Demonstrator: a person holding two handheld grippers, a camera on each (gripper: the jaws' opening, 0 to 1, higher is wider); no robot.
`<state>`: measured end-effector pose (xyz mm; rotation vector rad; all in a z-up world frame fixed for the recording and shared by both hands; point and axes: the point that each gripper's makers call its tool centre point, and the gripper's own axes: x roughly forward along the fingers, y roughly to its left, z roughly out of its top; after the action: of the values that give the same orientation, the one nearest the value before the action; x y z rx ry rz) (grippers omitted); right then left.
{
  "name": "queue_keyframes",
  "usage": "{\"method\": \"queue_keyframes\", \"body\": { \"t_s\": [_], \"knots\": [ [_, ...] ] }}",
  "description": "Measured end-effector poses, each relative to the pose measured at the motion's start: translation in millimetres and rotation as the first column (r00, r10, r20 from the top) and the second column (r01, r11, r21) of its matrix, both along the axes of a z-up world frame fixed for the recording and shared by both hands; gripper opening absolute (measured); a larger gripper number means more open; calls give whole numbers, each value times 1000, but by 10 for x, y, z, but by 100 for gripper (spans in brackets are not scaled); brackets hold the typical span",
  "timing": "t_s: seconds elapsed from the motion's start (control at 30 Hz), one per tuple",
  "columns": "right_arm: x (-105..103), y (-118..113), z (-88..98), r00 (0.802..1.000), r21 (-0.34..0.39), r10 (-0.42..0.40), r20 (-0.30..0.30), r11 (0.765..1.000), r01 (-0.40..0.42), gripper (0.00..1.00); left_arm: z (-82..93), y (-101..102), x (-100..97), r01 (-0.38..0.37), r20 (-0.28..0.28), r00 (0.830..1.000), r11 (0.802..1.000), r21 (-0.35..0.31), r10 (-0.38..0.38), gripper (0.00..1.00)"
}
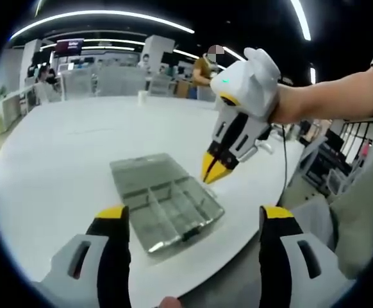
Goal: Insert the divider into the dual guide fixture by aligning both edges with the guide slots and pushing it downward to the bottom, including one-sided entry, uneven engagement, binding, and posture correction.
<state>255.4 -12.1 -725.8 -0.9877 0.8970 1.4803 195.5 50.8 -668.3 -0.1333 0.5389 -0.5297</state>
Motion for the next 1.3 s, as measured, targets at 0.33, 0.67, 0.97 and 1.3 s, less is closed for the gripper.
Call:
{"method": "queue_keyframes", "body": {
  "t_s": [0.33, 0.67, 0.97, 1.3],
  "knots": [
    [-8, 19, -35, 1000, 11, -3, -9, 1000, 3, 0, -64, 22, 2, 1, -20, 1000, 1000, -3, -1, 82],
    [-6, 6, -99, 1000, 13, -10, -19, 1000, 10, 0, -118, 48, -8, -3, -30, 1000, 1000, -2, 3, 82],
    [12, 19, -98, 1000, 28, -14, -19, 1000, 15, 0, -129, 26, -37, 0, -41, 999, 1000, 3, 0, 82],
    [5, -18, -100, 1000, 24, -4, -21, 1000, 4, 0, -140, 15, -35, -2, -47, 999, 1000, 5, 2, 81]
  ]
}}
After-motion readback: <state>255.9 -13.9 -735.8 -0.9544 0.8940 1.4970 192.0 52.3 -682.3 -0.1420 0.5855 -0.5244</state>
